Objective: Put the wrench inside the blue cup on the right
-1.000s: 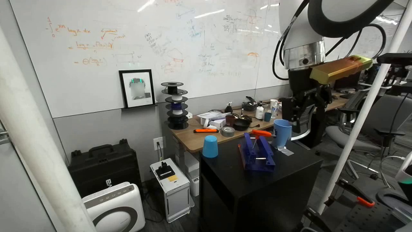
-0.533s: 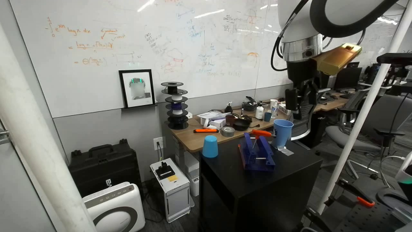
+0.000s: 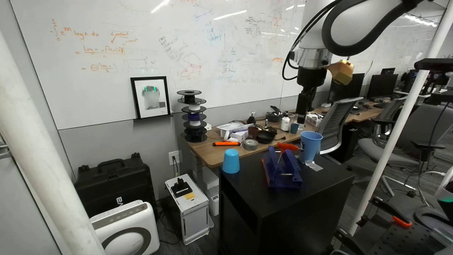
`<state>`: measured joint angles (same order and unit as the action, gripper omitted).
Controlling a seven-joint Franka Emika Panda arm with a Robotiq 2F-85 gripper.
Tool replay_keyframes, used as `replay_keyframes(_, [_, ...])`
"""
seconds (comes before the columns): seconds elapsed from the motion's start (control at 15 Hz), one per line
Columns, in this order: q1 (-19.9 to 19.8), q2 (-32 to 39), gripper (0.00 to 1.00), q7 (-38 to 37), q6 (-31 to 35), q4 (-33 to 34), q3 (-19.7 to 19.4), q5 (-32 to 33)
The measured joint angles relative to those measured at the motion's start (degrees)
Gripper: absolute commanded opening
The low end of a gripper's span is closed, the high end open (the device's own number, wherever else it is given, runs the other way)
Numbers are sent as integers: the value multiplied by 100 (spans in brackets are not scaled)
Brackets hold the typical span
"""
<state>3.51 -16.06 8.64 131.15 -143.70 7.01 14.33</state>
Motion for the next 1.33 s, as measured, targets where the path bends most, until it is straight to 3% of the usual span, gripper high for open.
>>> replay_keyframes(0.33, [218,1161,100,1319,1382,-6,-115,-384])
replay_keyframes(0.53, [324,1805,100,2394,1806,24,-77,-920])
replay_keyframes(0.73, [286,2193,100,3629,1799,92,9,-1402])
replay_keyframes(0.93, [165,2241,100,4594,1518,149,59,-1480])
replay_keyframes(1.27, [79,2066,100,4700,1375,157,-95,-641])
replay_keyframes(1.33, [78,2010,75,4627,1386,155,-131,-451])
